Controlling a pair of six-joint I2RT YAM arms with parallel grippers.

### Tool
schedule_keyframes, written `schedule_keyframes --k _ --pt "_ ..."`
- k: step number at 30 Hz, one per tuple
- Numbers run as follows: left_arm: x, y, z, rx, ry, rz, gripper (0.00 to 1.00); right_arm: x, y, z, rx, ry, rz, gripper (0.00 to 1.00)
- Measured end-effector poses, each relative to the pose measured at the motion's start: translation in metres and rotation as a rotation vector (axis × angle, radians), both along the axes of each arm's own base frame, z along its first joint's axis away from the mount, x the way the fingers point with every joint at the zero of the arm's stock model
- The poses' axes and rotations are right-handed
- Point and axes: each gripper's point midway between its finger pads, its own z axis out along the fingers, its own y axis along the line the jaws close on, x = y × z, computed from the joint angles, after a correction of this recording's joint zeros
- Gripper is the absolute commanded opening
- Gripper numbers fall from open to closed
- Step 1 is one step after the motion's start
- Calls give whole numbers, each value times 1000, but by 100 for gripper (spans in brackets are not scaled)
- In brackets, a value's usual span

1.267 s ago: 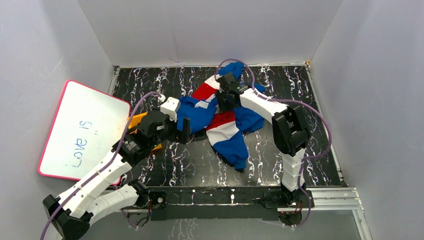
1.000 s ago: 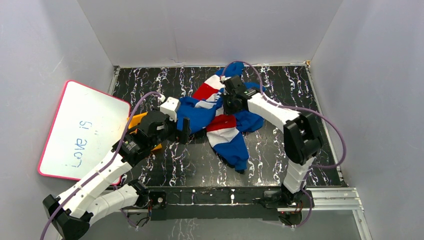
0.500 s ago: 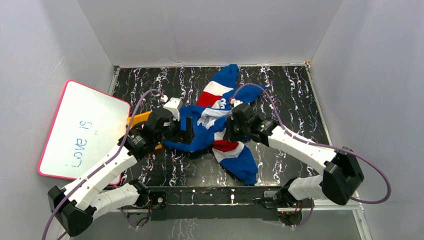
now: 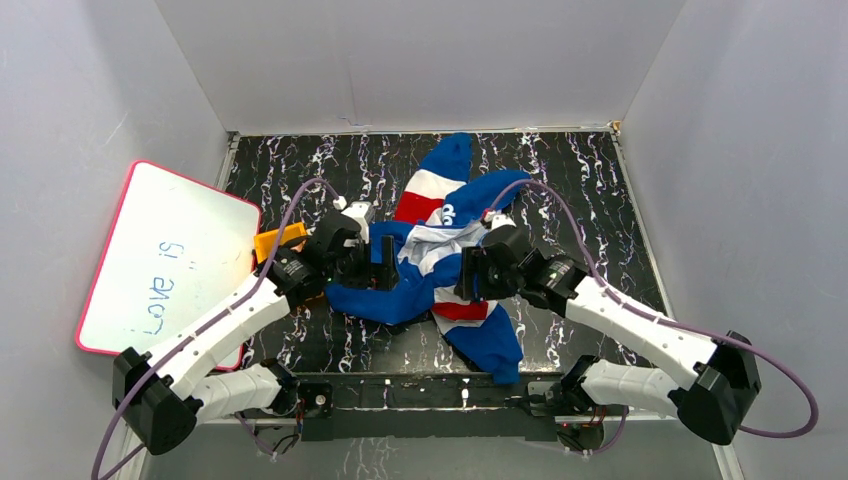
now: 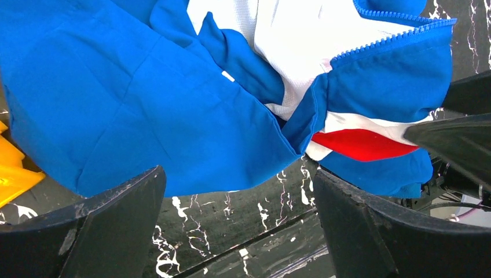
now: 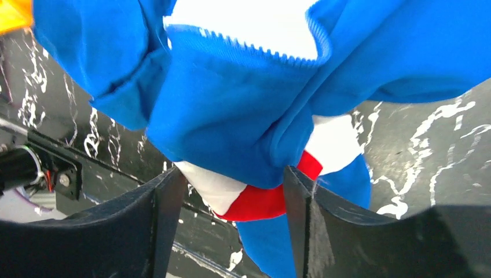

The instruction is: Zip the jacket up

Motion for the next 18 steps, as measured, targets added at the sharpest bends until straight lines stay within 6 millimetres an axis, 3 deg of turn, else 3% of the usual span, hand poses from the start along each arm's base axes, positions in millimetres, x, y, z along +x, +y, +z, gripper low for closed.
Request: schedule_keyframes --k 2,5,8,11,14,18 --pt "-1 -3 -3 -6 20 -4 98 8 -2 17 -14 -43 -11 77" --pt "-4 -7 -8 -14 56 -10 98 25 -2 58 -15 -145 -23 81" --pt "-8 -11 -14 -22 91 -14 98 46 6 106 2 -260 -26 85" --pt "-13 -13 -23 -31 131 -21 98 66 15 135 -10 -340 -22 91" --pt "-19 -15 -33 -34 173 -25 98 87 30 143 -54 -382 1 93" --pt "-27 -16 -42 -48 219 -21 98 114 60 129 -125 -380 68 95"
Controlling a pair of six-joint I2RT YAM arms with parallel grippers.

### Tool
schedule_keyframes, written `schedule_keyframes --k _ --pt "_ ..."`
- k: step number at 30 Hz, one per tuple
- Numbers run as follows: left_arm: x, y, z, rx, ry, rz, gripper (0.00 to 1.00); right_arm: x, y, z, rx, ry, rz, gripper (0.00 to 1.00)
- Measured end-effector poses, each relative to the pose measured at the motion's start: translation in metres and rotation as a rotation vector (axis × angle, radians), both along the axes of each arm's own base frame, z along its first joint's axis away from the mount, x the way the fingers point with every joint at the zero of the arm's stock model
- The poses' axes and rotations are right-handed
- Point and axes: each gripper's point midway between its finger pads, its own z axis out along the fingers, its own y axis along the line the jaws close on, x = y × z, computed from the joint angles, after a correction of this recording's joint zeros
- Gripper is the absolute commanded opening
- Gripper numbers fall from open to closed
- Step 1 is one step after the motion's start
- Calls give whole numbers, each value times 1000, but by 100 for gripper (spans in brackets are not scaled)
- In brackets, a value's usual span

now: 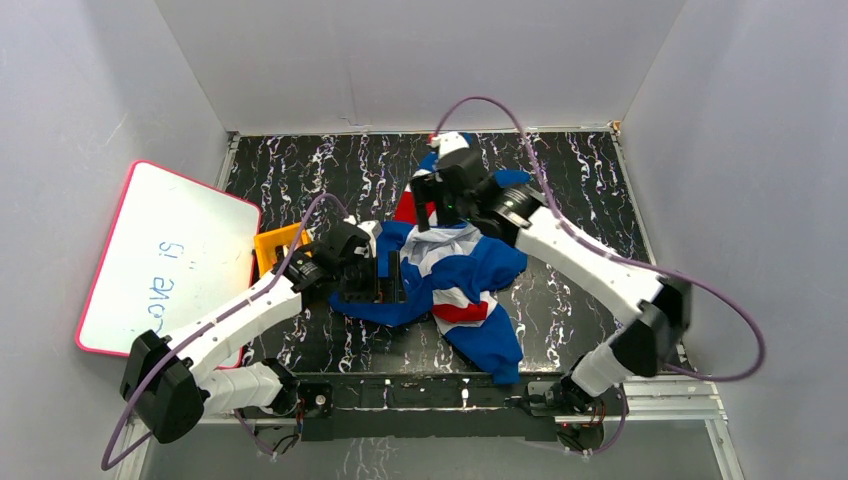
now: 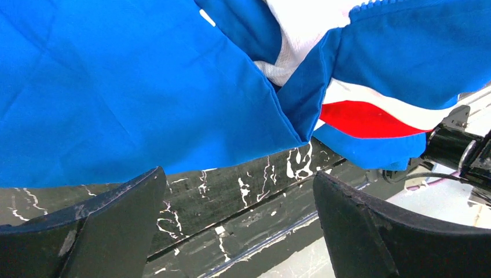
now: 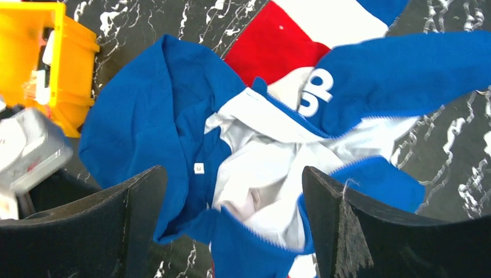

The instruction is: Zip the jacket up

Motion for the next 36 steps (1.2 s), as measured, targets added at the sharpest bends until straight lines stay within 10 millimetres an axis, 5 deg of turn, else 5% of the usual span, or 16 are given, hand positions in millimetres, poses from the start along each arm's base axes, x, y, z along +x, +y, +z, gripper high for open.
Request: schedule_keyframes --k 10,18,22,28,33,36 --pt "-22 -4 -12 -78 92 21 98 50 64 -83 -148 133 113 97" --pt "-32 -3 -9 -146 104 47 98 82 66 -148 -184 272 103 95" --pt "-34 -11 -4 -205 114 52 98 81 63 -178 -203 349 112 91" --pt "-32 -24 0 -272 137 46 98 73 67 -191 -199 399 146 64" --pt "-24 -37 -7 -292 158 43 98 70 70 -190 -179 415 165 21" --pt "-18 -43 -14 -294 165 46 98 70 70 -190 -164 424 168 5"
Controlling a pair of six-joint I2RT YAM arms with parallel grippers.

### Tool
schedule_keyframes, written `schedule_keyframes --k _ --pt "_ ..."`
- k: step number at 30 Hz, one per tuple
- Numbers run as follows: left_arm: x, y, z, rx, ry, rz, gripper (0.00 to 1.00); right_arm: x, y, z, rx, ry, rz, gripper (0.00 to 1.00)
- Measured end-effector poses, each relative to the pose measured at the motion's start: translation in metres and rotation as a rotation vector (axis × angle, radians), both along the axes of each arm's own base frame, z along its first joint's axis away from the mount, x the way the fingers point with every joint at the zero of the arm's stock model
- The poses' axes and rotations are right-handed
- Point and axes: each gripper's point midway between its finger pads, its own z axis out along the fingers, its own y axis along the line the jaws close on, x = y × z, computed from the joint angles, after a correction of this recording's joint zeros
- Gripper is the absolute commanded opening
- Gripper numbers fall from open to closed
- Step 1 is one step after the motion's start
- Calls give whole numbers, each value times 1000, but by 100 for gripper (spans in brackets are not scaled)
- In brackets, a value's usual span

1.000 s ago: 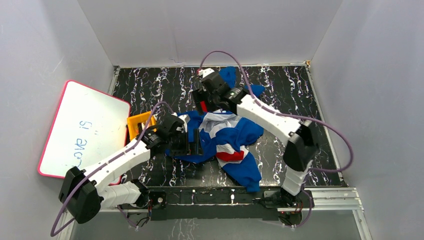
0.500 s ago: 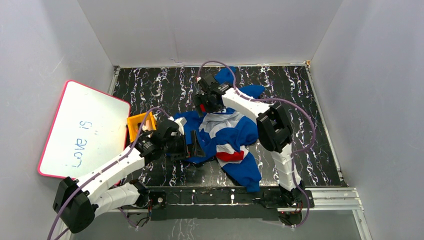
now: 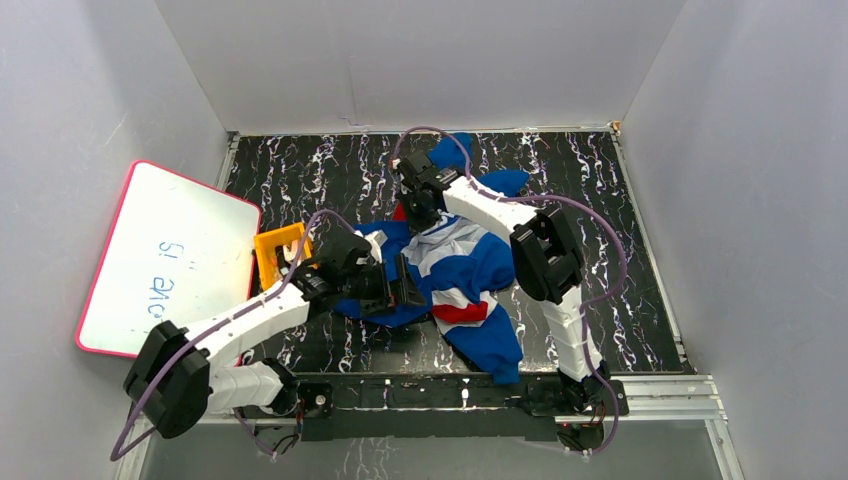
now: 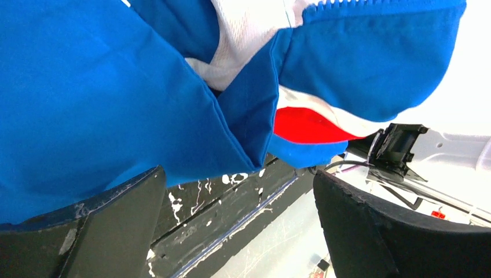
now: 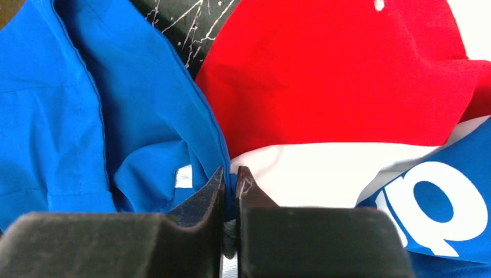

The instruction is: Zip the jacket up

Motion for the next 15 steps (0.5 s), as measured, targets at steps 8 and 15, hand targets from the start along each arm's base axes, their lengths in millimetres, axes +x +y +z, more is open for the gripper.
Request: schedule_keyframes --k 8,15 --pt "20 -17 -11 -18 -12 11 23 -3 -11 1 23 31 -10 0" --pt "45 -21 -24 102 -38 -4 0 7 -29 65 108 -60 -78 0"
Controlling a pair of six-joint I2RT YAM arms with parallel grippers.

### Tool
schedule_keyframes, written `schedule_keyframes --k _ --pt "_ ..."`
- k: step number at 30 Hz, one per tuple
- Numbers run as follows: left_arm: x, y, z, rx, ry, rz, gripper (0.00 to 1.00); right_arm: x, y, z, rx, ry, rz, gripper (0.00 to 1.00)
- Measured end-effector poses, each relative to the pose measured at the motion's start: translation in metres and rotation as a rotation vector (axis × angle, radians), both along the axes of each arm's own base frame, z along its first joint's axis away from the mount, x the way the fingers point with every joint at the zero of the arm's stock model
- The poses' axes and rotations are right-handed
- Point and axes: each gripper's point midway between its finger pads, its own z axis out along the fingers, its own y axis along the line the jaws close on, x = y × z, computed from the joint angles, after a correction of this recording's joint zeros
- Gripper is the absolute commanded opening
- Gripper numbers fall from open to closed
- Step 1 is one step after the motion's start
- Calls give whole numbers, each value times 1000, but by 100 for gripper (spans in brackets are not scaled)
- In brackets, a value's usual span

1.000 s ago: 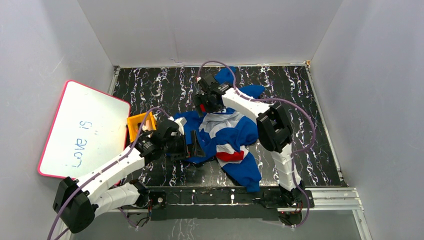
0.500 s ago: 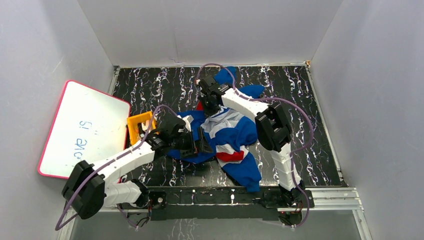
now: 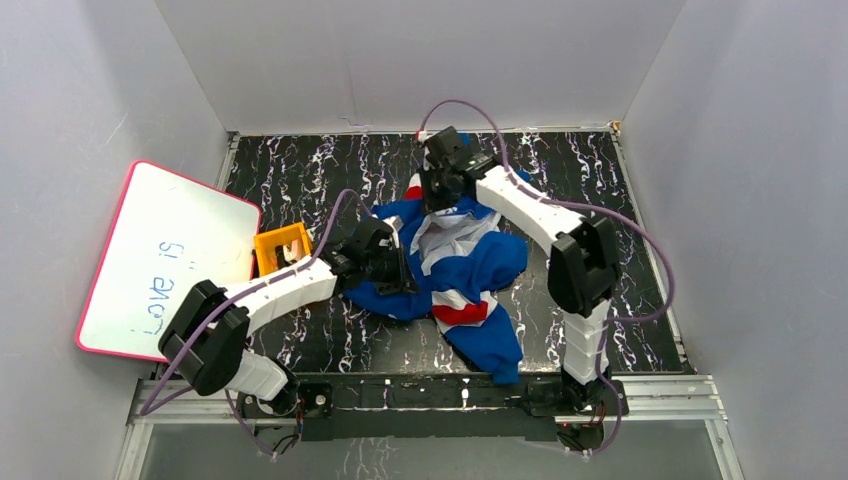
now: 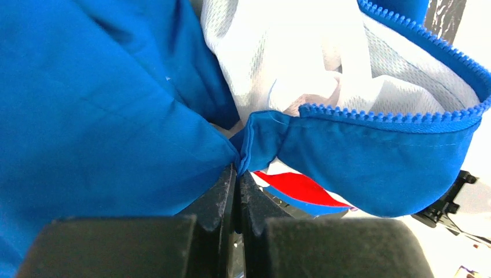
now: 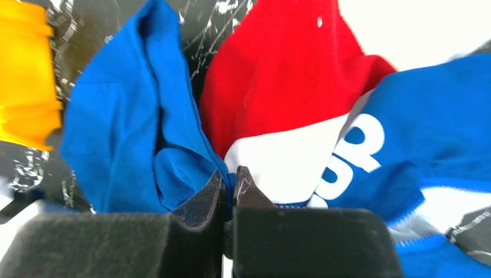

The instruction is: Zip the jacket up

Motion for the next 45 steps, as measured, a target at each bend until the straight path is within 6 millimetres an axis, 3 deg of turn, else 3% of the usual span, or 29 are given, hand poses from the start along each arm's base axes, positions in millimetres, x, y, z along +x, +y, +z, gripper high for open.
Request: schedule_keyframes --k 9,14,21,30,34,45 --pt "20 6 22 87 -89 -4 0 8 -35 114 103 -239 -146 0" --pt "39 13 56 158 -194 -10 0 7 -60 160 112 -364 -236 0" --pt "72 23 138 219 -421 2 0 -3 -101 221 127 -529 -352 0" --pt "90 39 271 207 -741 17 0 -58 -142 320 309 -744 -347 0" --pt "86 42 315 180 -866 -22 0 -88 -151 358 416 -820 -295 0" --pt "42 34 439 -65 -1180 -164 0 -135 -168 417 574 -950 -228 0"
